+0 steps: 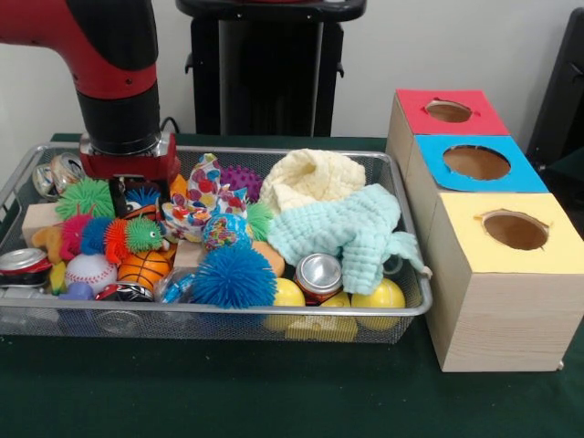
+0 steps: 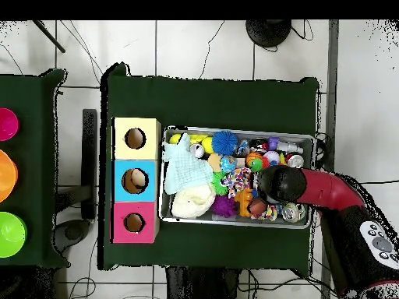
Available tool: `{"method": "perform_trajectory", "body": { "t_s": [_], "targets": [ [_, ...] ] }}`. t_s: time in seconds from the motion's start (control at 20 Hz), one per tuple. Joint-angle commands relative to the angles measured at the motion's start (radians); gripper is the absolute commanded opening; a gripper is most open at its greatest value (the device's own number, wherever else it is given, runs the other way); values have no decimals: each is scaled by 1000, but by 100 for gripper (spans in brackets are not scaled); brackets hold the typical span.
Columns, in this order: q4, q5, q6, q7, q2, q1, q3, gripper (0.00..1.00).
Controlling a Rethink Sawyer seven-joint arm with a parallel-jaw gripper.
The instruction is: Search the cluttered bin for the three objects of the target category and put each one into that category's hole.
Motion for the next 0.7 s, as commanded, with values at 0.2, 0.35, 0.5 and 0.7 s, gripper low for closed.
{"method": "perform_trajectory", "body": {
  "t_s": [0.2,0.35,0.5,0.7],
  "targets": [
    [0,-54,-45,-45,2,3,34,100],
    [7,-55,-48,-46,-7,2,35,100],
    [10,-54,-54,-54,-8,-6,43,100],
    [6,-49,-44,-54,-8,-3,44,100]
  ]
}}
